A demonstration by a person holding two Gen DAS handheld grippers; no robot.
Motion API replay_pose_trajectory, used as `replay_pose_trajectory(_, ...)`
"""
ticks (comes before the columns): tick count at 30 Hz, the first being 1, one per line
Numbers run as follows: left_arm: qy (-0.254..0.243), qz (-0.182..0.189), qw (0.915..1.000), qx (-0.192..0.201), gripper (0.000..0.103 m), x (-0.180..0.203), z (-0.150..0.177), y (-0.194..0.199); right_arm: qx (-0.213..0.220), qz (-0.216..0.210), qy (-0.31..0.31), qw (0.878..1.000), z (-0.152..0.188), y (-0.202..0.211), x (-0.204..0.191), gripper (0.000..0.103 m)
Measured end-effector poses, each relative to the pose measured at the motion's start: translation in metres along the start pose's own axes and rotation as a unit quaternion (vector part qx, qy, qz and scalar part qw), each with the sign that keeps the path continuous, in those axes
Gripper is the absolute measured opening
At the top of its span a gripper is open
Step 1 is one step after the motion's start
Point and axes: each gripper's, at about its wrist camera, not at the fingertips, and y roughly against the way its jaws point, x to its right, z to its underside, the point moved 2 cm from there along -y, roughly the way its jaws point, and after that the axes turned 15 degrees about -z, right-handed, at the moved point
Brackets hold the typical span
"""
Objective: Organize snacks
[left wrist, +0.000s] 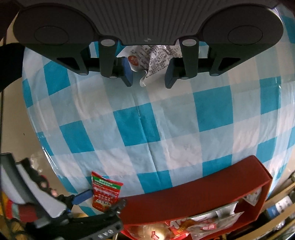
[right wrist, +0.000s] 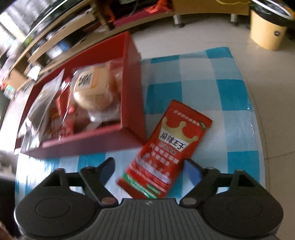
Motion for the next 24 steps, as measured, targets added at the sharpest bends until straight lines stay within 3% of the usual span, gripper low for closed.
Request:
replay_pose_trajectory(2, -0.004, -0.002, 1.0, -0.001, 0.054, 0.007, -0.002, -0.002, 0.012, 0.023, 0.008, 1.0, -0.001, -0.007, -0.004, 0.094)
replay_pose_trajectory(5, -0.014, -0.002, 0.9999, -0.004, 0.072, 0.013, -0.003, -0.006, 0.012, 0.059, 0.06, 0.996, 0.003, -0.016, -0.012, 0.099)
replay_pose_trajectory(9, -0.012, -0.003, 0.9999, -0.006, 0.075, 0.009, -0.001, -0.006, -0.013, 0.092, 0.137, 0.986, 0.018, -0.016, -0.017, 0.093)
replay_pose_trajectory(11, -0.002, -0.006, 1.0, -0.002, 0.08, 0.002, -0.001, -0.004, -0.015, 0.086, 0.143, 0.986, 0.022, -0.009, -0.012, 0.088)
replay_pose_trajectory(14, 0.011, 0.007, 0.9998, -0.012, 0.086, -0.007, -0.001, -0.004, -0.018, 0.087, 0.152, 0.984, 0.028, 0.003, -0.008, 0.072)
replay_pose_trajectory(15, 0.016, 0.005, 0.9997, -0.015, 0.086, -0.008, -0.001, -0.005, -0.021, 0.084, 0.154, 0.984, 0.03, 0.005, -0.009, 0.063)
replay_pose_trajectory(24, -0.023, -0.02, 0.9994, -0.018, 0.086, 0.0, 0.012, -0.007, -0.068, 0.054, 0.187, 0.979, 0.077, 0.028, -0.009, 0.061)
